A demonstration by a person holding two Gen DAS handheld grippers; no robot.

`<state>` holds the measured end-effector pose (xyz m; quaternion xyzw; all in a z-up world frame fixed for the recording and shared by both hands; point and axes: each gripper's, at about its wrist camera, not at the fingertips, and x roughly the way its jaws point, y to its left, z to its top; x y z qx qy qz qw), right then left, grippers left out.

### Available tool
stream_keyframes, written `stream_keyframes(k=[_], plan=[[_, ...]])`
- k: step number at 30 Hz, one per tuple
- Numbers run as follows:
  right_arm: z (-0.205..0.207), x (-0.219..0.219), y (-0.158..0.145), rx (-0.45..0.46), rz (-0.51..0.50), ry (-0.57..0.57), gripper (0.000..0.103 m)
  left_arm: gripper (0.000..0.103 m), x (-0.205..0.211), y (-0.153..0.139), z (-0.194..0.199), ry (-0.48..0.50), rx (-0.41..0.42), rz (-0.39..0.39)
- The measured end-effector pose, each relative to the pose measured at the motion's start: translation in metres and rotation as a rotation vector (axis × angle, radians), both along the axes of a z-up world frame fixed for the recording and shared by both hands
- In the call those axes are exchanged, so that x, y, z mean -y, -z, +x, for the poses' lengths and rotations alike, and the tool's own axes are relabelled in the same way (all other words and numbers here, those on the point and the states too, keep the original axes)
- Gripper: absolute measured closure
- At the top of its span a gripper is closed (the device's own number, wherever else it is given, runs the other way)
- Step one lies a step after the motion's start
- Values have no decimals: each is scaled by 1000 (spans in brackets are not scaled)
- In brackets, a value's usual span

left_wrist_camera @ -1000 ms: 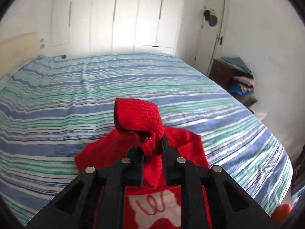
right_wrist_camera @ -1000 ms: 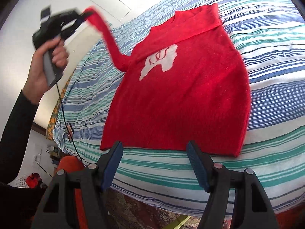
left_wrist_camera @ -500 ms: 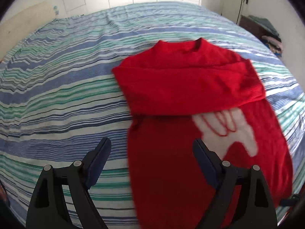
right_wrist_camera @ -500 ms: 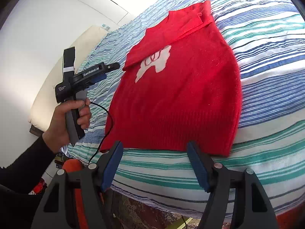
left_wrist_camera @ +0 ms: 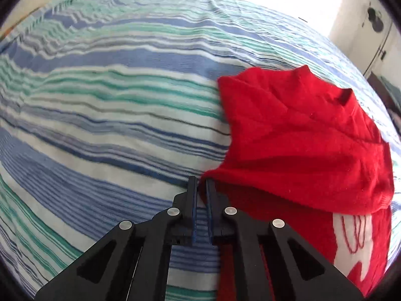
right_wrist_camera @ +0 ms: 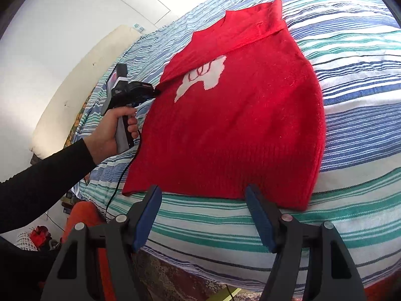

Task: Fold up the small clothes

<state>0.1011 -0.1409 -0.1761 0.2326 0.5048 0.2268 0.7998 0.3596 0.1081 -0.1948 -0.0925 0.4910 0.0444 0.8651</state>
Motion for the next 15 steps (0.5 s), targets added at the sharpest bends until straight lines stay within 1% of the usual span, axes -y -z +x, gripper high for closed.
stream_keyframes(k=[1,2,4,5,6,7,8,9,10,11,13,14,15], plan=[[1,-1,1,-2,-4,-2,32,99,-1,4,-1,-8,-20,8],[2,-2,2,-3,-10,-4,31,98,-6,8,-2,-10,-35,-5],[2,-3,3,-4,-20,-9,31,98,-13,9,-6,-7,-43,-65],[3,-4,2,-7,-23,-12,31,93,-17,5,-11,-4,-47,-100],[4,-3,0,-20,-17,-13,31,81,-21,1,-16,1,-50,-133],[6,0,-5,-37,8,-7,31,73,-25,-7,-23,10,-42,-157],[8,7,-13,-44,54,7,31,57,-27,-19,-32,13,-14,-146],[11,14,-24,-42,90,26,31,48,-29,-28,-38,19,21,-133],[17,23,-37,-42,114,50,31,46,-30,-40,-40,29,63,-128],[26,32,-50,-48,128,66,31,46,-31,-52,-40,45,106,-143],[51,44,-73,-48,136,59,31,46,-27,-74,-36,89,183,-212],[67,47,-84,-40,125,38,31,47,-21,-82,-29,128,216,-246],[84,48,-94,-21,102,18,31,48,-9,-86,-20,186,230,-264]])
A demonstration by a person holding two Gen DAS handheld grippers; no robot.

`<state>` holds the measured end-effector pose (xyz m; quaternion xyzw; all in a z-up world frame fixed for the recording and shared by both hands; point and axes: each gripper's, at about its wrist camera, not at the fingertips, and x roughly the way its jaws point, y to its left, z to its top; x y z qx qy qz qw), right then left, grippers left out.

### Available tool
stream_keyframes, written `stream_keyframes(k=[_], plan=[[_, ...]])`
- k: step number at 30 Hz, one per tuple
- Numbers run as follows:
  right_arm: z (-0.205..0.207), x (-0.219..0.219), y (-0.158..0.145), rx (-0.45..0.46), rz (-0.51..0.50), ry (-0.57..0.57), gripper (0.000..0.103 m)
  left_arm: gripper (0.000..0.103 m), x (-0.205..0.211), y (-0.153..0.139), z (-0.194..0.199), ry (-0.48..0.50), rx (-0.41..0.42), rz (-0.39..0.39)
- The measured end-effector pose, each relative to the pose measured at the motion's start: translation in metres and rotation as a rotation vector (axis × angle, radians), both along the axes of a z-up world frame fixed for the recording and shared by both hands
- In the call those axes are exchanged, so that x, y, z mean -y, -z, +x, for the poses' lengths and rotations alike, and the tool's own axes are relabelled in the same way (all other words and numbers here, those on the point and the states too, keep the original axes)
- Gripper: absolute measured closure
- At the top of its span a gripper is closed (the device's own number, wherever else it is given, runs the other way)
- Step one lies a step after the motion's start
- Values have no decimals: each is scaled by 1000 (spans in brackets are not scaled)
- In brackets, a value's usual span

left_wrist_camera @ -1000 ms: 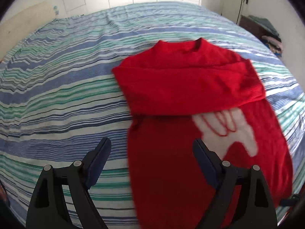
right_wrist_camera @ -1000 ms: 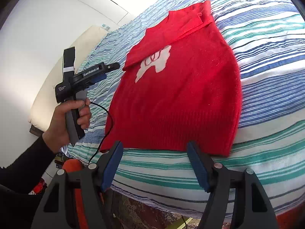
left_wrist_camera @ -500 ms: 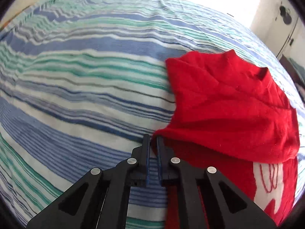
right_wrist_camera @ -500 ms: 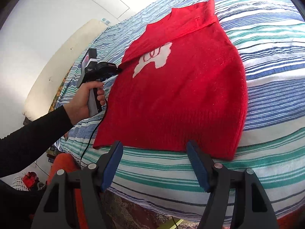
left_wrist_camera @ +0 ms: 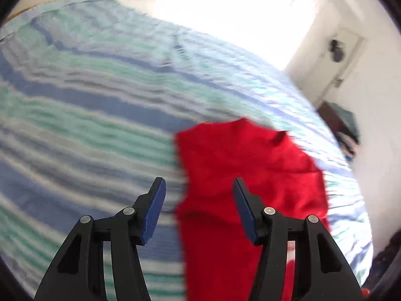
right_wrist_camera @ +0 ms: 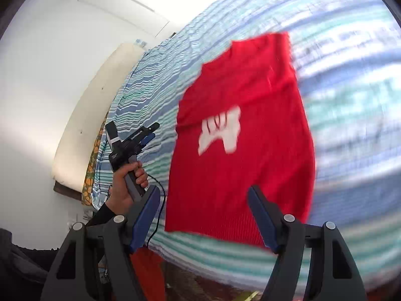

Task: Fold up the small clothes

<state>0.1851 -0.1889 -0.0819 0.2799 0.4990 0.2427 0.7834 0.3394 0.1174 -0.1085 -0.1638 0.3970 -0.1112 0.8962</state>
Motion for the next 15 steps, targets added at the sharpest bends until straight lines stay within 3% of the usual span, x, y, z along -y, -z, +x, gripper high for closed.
stream_keyframes(k=[2,4,6,8,11,12,13,14,15], plan=[[40,-2,-13,57,-29,-28,31,58,28,9,20,116,-32,30],[86,-8,-8,79,-13,-58,31,69,45,32,36,149,-106,83],[135,-18,13,70,-13,-54,32,71,44,70,50,83,-230,131],[179,-26,47,53,-54,-46,34,91,24,99,53,18,-296,125],[216,-30,114,-88,-229,3,44,96,3,96,45,-12,-295,30],[218,-25,130,-134,-261,23,65,96,0,89,42,-10,-294,24],[216,-18,135,-139,-258,51,72,93,-1,78,36,-5,-274,39],[212,-11,130,-130,-224,73,72,70,1,69,29,-12,-248,71],[207,-6,121,-125,-207,84,70,37,4,60,19,-16,-216,105]])
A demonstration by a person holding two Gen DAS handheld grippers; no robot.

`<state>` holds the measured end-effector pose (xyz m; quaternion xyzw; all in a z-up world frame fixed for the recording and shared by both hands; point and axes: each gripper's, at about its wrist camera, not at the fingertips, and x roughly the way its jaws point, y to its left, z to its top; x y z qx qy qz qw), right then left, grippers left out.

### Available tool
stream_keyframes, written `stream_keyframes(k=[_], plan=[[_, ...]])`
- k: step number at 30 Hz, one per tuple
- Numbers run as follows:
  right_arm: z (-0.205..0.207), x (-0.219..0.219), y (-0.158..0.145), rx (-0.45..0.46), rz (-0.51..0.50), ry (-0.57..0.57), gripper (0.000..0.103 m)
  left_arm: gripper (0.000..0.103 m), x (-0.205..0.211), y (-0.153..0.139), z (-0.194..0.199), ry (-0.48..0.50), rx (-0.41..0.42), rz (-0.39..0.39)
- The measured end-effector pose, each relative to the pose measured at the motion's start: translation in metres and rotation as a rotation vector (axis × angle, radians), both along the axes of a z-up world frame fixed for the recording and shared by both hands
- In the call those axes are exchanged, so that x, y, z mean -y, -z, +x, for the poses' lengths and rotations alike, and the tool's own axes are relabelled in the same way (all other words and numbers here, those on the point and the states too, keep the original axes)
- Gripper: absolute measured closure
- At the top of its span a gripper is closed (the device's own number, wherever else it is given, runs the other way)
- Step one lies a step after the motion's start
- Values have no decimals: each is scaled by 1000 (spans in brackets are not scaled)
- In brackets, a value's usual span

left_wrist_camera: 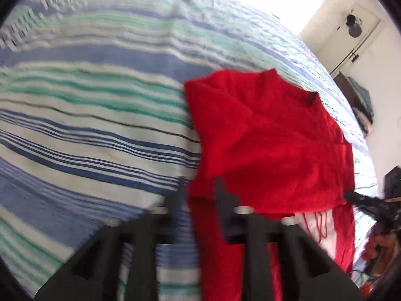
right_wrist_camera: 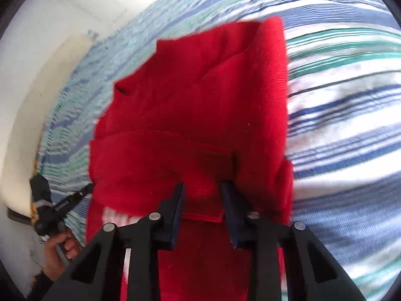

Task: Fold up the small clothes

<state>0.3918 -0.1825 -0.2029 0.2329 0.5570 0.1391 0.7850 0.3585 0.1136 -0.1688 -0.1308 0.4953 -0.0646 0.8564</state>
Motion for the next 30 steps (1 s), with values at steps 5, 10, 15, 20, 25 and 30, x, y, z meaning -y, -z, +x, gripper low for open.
stream_keyframes(k=[5,10,15,20,25,30], plan=[[-45,-13,-36,83,0,-125,46,18,24,-14,-45,116,69,110],[-113,-26,-13,33,-192,-278,45,21,30,-2,-112,143,8,177],[-188,-24,-20,11,-298,-367,41,10,30,24,-183,195,-32,296],[-247,8,-28,-43,-307,-304,33,9,16,16,-214,105,-33,255],[-278,14,-81,131,-350,-171,34,11,22,-28,-224,39,83,103],[-269,-15,-83,241,-272,-130,34,9,66,-28,-217,163,94,165]])
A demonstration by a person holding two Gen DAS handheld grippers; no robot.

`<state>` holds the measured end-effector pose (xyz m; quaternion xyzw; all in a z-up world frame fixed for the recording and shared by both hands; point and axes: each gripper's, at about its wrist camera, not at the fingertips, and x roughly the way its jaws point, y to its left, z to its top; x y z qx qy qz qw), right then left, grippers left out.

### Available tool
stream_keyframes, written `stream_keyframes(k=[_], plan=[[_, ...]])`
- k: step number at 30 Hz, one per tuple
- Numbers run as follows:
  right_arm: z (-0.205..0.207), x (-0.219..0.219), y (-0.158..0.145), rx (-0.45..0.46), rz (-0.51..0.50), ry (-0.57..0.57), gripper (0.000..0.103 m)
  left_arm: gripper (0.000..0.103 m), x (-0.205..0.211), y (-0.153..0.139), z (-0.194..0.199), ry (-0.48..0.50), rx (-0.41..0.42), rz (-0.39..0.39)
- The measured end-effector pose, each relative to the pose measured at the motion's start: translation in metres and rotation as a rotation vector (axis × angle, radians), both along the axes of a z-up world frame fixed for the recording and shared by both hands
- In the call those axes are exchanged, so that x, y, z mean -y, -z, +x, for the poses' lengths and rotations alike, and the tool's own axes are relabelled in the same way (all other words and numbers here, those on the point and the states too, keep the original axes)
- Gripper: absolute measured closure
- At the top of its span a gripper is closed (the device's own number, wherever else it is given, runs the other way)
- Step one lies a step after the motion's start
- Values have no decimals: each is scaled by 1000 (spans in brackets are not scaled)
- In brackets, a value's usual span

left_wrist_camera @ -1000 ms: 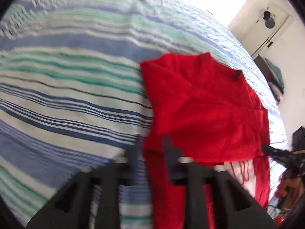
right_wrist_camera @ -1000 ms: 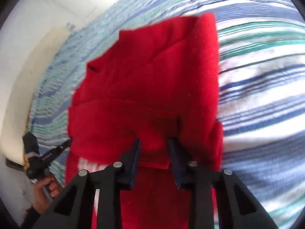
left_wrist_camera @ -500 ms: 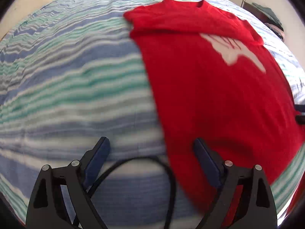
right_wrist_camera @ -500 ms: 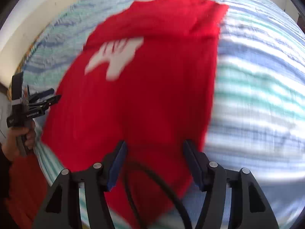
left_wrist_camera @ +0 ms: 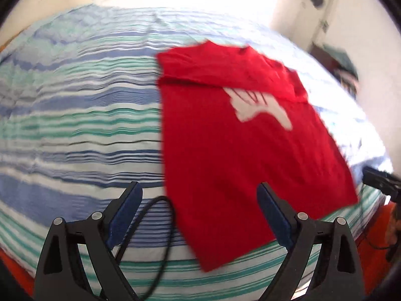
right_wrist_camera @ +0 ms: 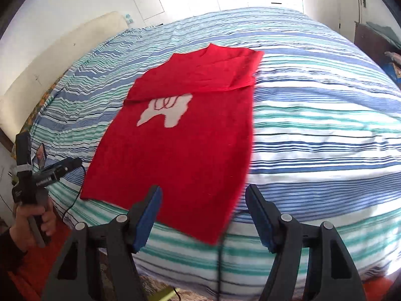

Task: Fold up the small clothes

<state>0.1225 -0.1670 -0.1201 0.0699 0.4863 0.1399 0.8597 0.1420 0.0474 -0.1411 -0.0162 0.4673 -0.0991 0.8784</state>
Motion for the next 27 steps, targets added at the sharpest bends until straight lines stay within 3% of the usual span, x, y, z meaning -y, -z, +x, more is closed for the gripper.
stream_keyframes(k=[3,4,5,7,15,19,22,25,27], plan=[[8,-21,38,-94,-51,-14,34,9,17,41,5,44,-135,128],[10,-23,52,-148,-77,-7,33,9,14,51,1,38,-166,114],[7,-24,61,-156,-95,2,33,8,4,52,-6,15,-141,52],[-3,-24,60,-99,-97,-15,32,6,-7,54,-14,-3,-133,11],[-6,-28,67,-74,-121,-32,32,7,-12,45,-24,8,-144,24],[-19,-17,53,-60,-120,-17,32,7,-35,21,-35,-64,-76,-29],[-35,-10,28,49,-126,36,32,7,-59,5,-22,-139,-15,-27],[-42,2,7,136,-125,104,32,7,-81,0,8,-179,-53,-26],[-36,13,4,107,-102,139,32,7,-88,-4,18,-173,-59,-76]])
